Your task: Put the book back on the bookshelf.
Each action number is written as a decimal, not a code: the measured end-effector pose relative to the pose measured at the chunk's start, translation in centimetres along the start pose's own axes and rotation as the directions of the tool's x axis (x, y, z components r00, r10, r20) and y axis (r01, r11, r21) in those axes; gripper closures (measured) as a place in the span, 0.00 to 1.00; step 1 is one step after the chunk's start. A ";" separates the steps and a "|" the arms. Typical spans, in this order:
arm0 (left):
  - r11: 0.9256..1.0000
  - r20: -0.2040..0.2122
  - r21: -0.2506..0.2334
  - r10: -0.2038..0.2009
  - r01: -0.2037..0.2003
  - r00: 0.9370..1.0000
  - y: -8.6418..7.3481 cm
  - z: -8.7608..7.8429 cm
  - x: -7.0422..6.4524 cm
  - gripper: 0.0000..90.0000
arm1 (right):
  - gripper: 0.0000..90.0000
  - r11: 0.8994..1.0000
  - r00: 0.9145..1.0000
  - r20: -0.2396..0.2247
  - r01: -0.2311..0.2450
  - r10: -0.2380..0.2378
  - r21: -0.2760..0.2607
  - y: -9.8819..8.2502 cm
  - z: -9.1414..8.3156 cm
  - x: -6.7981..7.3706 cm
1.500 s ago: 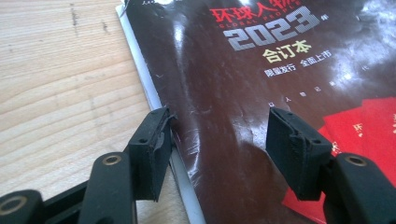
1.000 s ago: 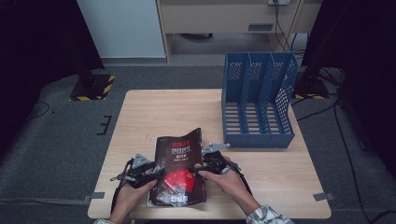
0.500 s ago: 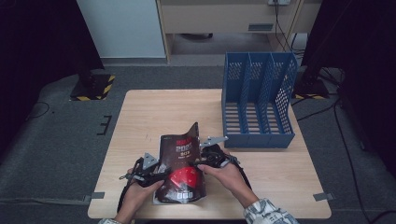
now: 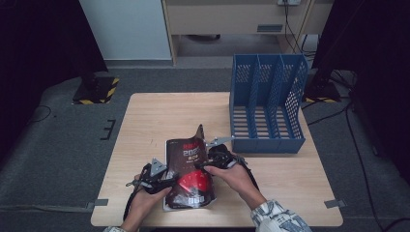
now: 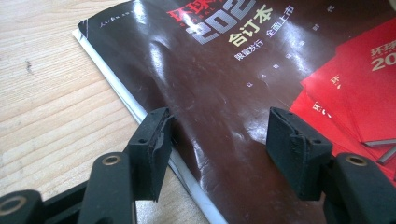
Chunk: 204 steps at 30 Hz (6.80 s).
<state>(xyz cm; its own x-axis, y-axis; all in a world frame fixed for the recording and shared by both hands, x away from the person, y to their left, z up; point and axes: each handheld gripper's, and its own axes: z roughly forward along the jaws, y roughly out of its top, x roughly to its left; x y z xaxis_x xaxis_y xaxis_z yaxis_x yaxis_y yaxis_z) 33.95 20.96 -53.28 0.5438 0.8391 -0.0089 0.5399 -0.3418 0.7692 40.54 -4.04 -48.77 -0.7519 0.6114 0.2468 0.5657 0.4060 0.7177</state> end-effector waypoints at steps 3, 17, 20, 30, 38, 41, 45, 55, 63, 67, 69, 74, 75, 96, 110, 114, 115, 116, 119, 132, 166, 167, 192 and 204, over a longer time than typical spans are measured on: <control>1.000 0.005 -0.001 -0.002 0.002 1.000 0.0 0.0 0.0 0.45 | 0.41 1.000 1.000 0.017 0.005 -0.005 0.023 0.2 -0.1 -0.3; 1.000 0.043 -0.010 0.004 -0.003 0.999 0.1 0.2 0.2 0.46 | 0.43 0.997 0.999 0.035 -0.024 0.021 0.077 -0.1 0.6 -2.0; 1.000 0.055 -0.013 0.008 -0.007 0.998 0.2 0.3 0.2 0.46 | 0.44 0.995 0.999 0.047 -0.027 0.022 0.101 0.0 1.2 -1.9; 0.999 0.058 -0.009 0.036 -0.035 0.998 0.4 0.5 -0.1 0.42 | 0.63 0.988 0.996 0.087 -0.001 -0.012 0.153 -0.4 2.6 -1.7; 1.000 0.064 -0.028 0.006 -0.004 0.998 0.8 0.9 0.2 0.40 | 0.89 0.997 0.992 0.122 -0.029 0.021 0.068 -0.5 1.9 -1.5; 0.997 0.098 -0.062 -0.032 0.039 0.995 1.4 1.1 0.2 0.35 | 0.91 0.999 0.992 0.125 -0.010 0.004 0.046 -0.5 1.6 -1.2; 0.995 0.114 -0.083 -0.037 0.046 0.993 1.6 0.5 0.3 0.19 | 0.95 1.000 0.991 0.131 0.010 -0.010 0.003 -0.3 1.1 -1.0; 0.983 0.146 -0.061 -0.163 0.174 0.976 0.9 0.5 1.9 0.10 | 0.96 0.994 0.987 0.148 0.077 -0.066 -0.072 0.3 -1.2 -0.3; 0.985 0.145 -0.035 -0.160 0.167 0.976 0.9 1.1 1.6 0.10 | 0.97 0.986 0.986 0.143 0.106 -0.087 -0.129 0.9 -2.6 0.2; 0.986 0.177 -0.028 -0.157 0.164 0.972 0.9 1.3 1.4 0.13 | 0.97 0.981 0.985 0.135 0.128 -0.108 -0.148 1.2 -3.0 0.6; 0.985 0.199 -0.019 -0.164 0.171 0.966 1.0 1.6 1.3 0.16 | 0.97 0.978 0.984 0.131 0.140 -0.120 -0.157 1.4 -3.1 0.9; 0.984 0.228 -0.016 -0.167 0.175 0.959 1.0 1.6 1.2 0.24 | 0.97 0.972 0.984 0.127 0.147 -0.125 -0.181 1.7 -3.1 1.1; 0.985 0.239 -0.011 -0.167 0.175 0.956 1.0 1.7 1.2 0.24 | 0.97 0.972 0.984 0.127 0.147 -0.125 -0.181 1.7 -3.1 1.1; 0.979 0.206 -0.014 -0.196 0.204 0.959 2.2 0.7 2.6 0.94 | 0.96 0.953 0.978 0.103 0.200 -0.181 -0.225 1.3 -3.3 1.0; 0.982 0.188 -0.072 -0.156 0.172 0.970 3.3 -1.0 2.9 0.97 | 0.95 0.944 0.973 0.100 0.226 -0.208 -0.238 1.7 -4.3 0.9; 0.984 0.182 -0.079 -0.143 0.159 0.973 3.6 -1.4 2.7 0.97 | 0.93 0.942 0.969 0.091 0.244 -0.229 -0.231 1.9 -4.7 0.8; 0.985 0.180 -0.076 -0.136 0.152 0.974 3.7 -1.5 2.7 0.97 | 0.93 0.942 0.969 0.091 0.244 -0.229 -0.231 1.9 -4.7 0.8; 0.987 0.176 -0.077 -0.129 0.144 0.976 3.7 -1.5 2.7 0.97 | 0.93 0.941 0.969 0.086 0.246 -0.232 -0.231 1.9 -4.8 0.8; 0.988 0.161 -0.084 -0.115 0.130 0.980 3.9 -1.7 2.5 0.97 | 0.91 0.942 0.969 0.076 0.245 -0.234 -0.230 1.9 -5.0 0.8; 0.989 0.149 -0.121 -0.063 0.082 0.987 4.5 -2.4 2.0 0.97 | 0.76 0.937 0.972 0.057 0.235 -0.228 -0.257 2.9 -5.4 1.3; 0.984 0.152 -0.165 -0.035 0.061 0.988 4.9 -3.1 1.6 0.97 | 0.76 0.930 0.976 0.007 0.208 -0.216 -0.305 6.9 -7.9 1.4; 0.984 0.151 -0.170 -0.035 0.060 0.988 4.9 -3.1 1.6 0.97 | 0.76 0.928 0.977 0.008 0.207 -0.215 -0.310 7.1 -8.1 1.4; 0.980 0.154 -0.192 -0.013 0.042 0.988 5.1 -3.4 1.3 0.97 | 0.95 0.926 0.983 0.019 0.178 -0.183 -0.333 8.5 -8.7 0.9; 0.974 0.123 -0.214 -0.051 0.076 0.991 4.5 -2.6 1.7 0.73 | 0.97 0.917 0.979 0.039 0.201 -0.200 -0.343 8.4 -9.4 1.1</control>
<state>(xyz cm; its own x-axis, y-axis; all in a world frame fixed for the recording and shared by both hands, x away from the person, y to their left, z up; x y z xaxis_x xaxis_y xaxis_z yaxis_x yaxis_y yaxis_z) 35.66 21.97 -48.12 0.5904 0.7972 -0.1262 0.4296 -0.1780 0.8853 41.28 -6.37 -36.39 -0.8361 0.5438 0.0723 0.2512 0.2624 0.9317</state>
